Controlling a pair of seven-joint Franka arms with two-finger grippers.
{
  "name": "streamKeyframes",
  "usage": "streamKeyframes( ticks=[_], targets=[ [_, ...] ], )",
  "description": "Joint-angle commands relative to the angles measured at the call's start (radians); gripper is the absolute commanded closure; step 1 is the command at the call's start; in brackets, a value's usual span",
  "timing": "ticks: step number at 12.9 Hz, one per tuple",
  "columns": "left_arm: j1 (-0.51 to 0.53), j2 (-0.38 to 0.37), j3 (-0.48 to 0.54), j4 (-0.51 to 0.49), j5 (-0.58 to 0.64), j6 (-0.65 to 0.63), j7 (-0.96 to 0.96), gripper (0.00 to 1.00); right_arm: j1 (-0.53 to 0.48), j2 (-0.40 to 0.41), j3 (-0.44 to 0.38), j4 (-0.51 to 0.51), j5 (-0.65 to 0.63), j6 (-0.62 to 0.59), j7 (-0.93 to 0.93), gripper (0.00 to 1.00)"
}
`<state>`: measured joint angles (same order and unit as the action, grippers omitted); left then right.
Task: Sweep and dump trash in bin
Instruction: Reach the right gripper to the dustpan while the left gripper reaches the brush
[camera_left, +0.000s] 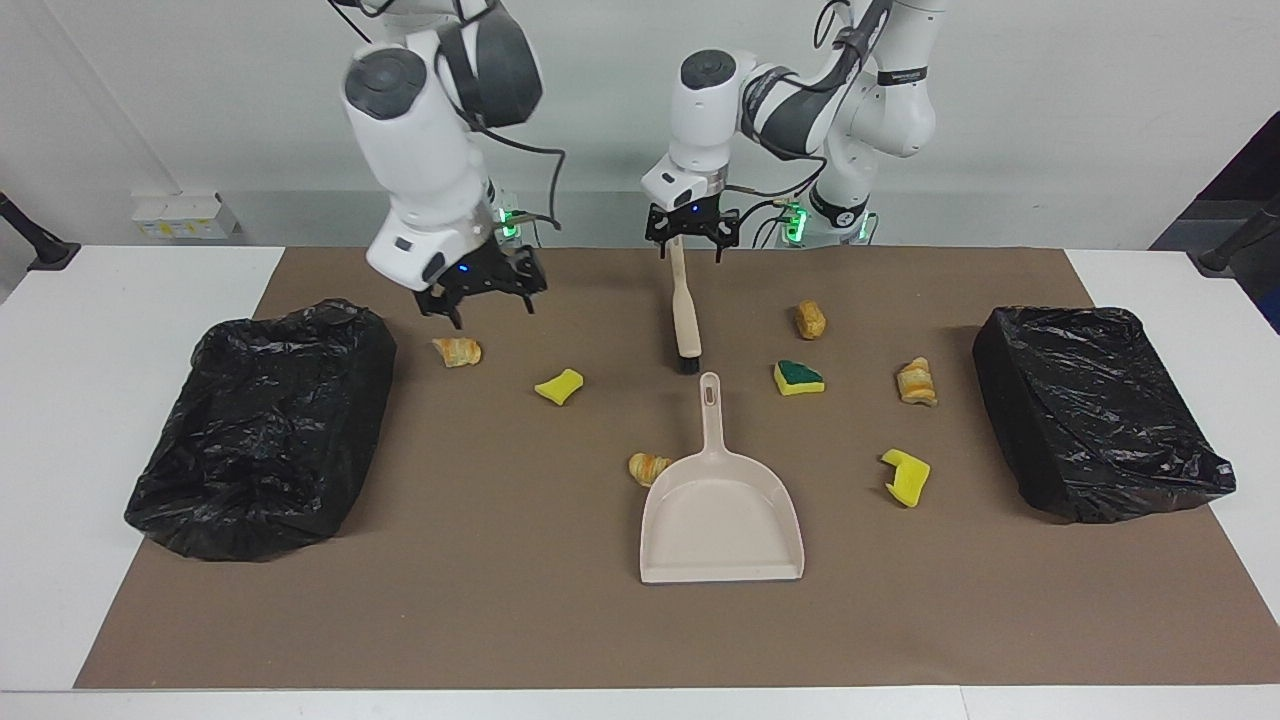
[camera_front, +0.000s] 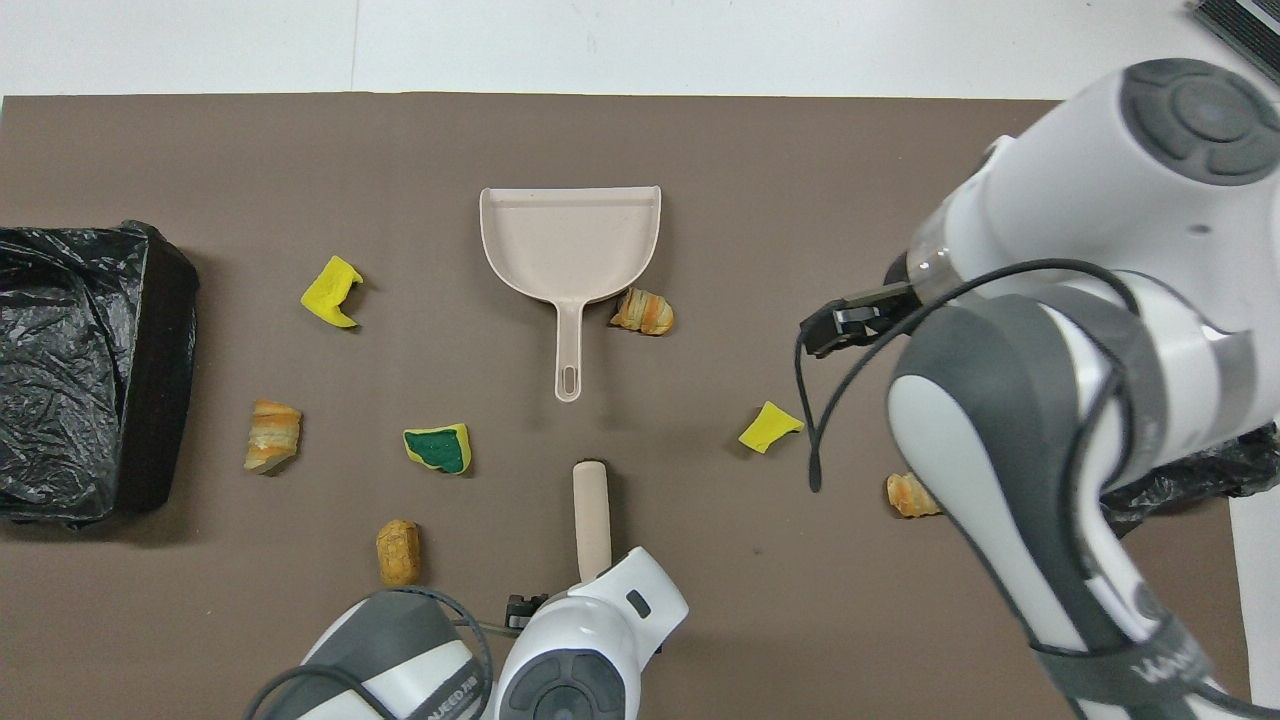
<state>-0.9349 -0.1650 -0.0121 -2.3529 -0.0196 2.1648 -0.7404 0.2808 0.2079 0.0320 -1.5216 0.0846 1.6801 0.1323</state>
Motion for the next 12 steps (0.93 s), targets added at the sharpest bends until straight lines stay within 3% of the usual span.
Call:
streamKeyframes(
  ticks=[1,3,6,8,9,11,12],
  targets=[
    [-0.058,0.021,0.018,-0.069,0.006,0.09,-0.02,0.0,0.069,0.135,-0.003,0.11,0.007,0.074,0.122,0.0],
    [-0.079,0.019,0.017,-0.103,0.004,0.101,-0.016,0.0,0.125,0.189,-0.003,0.113,-0.019,0.186,0.15,0.0],
    [-0.081,0.013,0.015,-0.112,0.003,0.098,-0.007,0.16,0.198,0.318,-0.01,0.197,-0.031,0.269,0.265,0.0],
    [-0.079,0.019,0.017,-0.111,-0.098,0.098,0.001,0.41,0.234,0.419,-0.011,0.295,-0.032,0.3,0.361,0.0],
    [-0.079,0.021,0.017,-0.109,-0.103,0.096,0.0,0.54,0.253,0.461,-0.012,0.331,-0.045,0.306,0.383,0.0],
    [-0.078,0.022,0.018,-0.102,-0.103,0.083,-0.008,0.91,0.285,0.524,-0.015,0.371,-0.069,0.352,0.466,0.0],
    [-0.073,0.024,0.018,-0.1,-0.103,0.083,-0.007,1.0,0.305,0.534,-0.015,0.368,-0.083,0.362,0.474,0.0]
  ],
)
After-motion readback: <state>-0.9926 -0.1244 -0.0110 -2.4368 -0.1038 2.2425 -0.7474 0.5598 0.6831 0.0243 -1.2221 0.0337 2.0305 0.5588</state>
